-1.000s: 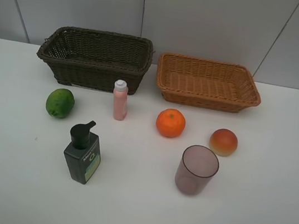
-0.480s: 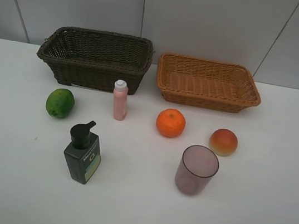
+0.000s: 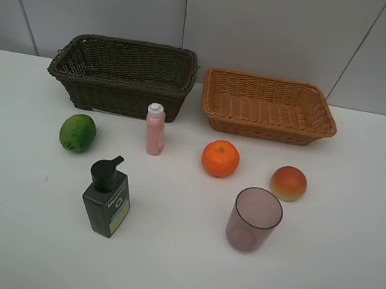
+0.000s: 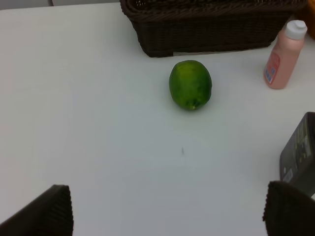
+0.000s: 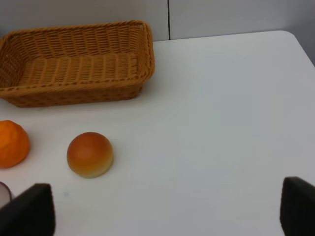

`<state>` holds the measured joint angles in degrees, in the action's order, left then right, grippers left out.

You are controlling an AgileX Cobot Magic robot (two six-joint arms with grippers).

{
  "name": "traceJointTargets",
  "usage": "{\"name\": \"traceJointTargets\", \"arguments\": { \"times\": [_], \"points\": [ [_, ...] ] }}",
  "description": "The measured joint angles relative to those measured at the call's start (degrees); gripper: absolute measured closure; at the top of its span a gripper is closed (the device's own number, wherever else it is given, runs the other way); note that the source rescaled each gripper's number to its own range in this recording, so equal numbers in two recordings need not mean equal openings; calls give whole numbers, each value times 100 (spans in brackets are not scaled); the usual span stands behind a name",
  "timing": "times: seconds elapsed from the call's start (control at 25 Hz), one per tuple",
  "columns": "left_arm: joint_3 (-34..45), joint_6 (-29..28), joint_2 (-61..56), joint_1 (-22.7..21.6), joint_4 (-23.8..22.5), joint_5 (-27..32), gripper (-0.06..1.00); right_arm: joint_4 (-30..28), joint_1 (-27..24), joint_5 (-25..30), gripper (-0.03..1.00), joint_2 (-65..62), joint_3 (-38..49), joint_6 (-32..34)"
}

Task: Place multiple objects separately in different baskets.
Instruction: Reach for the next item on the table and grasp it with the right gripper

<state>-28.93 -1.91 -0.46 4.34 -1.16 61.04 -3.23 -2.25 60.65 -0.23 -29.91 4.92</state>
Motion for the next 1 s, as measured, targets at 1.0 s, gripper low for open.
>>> {"name": "traceJointTargets", "arguments": {
  "times": [1.0],
  "points": [
    [0, 0, 0, 0, 0, -4, -6, 59, 968, -1200, -2, 7847, -2364, 629]
  ]
}}
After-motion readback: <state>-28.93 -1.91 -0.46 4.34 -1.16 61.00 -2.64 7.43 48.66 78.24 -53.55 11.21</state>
